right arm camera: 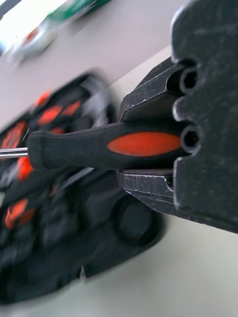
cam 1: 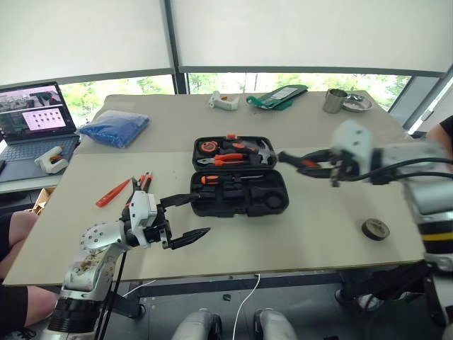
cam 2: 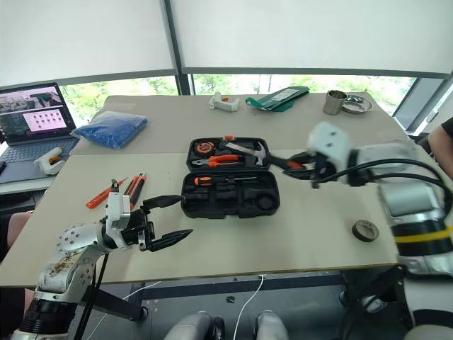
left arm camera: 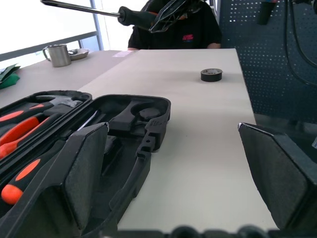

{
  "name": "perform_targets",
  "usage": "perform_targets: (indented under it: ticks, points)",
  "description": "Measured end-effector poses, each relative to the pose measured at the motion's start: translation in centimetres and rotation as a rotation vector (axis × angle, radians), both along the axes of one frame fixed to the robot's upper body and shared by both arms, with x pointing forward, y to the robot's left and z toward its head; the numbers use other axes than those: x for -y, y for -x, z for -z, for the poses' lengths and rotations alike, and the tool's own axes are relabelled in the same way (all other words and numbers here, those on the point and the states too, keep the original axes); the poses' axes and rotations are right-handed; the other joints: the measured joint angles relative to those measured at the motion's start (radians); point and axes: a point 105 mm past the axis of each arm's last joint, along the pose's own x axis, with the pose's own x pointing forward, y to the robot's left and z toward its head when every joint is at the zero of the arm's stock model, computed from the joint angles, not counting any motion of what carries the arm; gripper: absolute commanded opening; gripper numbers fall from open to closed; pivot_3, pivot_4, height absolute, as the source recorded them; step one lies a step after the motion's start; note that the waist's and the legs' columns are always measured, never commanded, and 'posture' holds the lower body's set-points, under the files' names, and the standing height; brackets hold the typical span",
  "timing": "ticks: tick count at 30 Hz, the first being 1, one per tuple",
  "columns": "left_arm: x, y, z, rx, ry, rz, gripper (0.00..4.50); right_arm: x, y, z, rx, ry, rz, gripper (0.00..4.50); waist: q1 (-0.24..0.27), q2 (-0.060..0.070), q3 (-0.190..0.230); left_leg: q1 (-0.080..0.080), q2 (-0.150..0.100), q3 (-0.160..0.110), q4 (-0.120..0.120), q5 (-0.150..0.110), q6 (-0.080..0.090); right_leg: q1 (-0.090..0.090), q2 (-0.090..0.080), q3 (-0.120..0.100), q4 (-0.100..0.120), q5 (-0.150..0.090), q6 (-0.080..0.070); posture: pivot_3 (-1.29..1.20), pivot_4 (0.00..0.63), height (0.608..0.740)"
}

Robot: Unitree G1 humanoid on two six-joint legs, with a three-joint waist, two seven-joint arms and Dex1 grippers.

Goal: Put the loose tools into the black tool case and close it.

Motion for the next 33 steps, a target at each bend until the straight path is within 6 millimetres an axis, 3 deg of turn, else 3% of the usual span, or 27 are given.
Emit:
perform_targets:
  ticks: [5, 11, 20, 33]
  points:
    - [-1.0, -0.2, 0.0, -0.003, -0.007, -0.046, 4.50, -2.2, -2.6, 3.4, -0.015, 0.192, -0.093, 1.03, 0.017, -0.001, 0.001, -0.007, -0.003, 0.000, 0.000, 0.006, -0.010, -0.009, 0.000, 0.000, 0.001, 0.010, 0.000, 0.00, 0.150, 0.740]
    - [-1.6, 0.1, 0.6, -0.023, -0.012, -0.078, 4.50, -0.9, -3.9, 5.5, -0.057, 0.283, -0.082, 1.03, 0.011, -0.001, 0.001, -0.009, -0.006, 0.000, -0.002, 0.005, -0.009, -0.011, 0.000, 0.000, 0.000, 0.011, 0.001, 0.00, 0.150, 0.740]
    - [-1.4, 0.6, 0.5, -0.017, -0.013, -0.088, 4.50, -2.0, -4.7, 5.5, -0.093, 0.184, -0.069, 1.03, -0.004, -0.001, 0.001, -0.008, -0.005, 0.000, -0.003, 0.008, -0.013, -0.012, 0.001, 0.002, 0.003, 0.012, -0.001, 0.00, 0.150, 0.740]
    - [-1.4, 0.5, 0.4, -0.011, -0.013, -0.094, 4.50, -1.1, -5.7, 5.5, -0.051, 0.249, -0.024, 1.03, -0.012, -0.001, 0.001, -0.006, -0.005, 0.000, -0.006, 0.009, -0.015, -0.012, 0.002, 0.001, 0.003, 0.012, -0.001, 0.00, 0.150, 0.740]
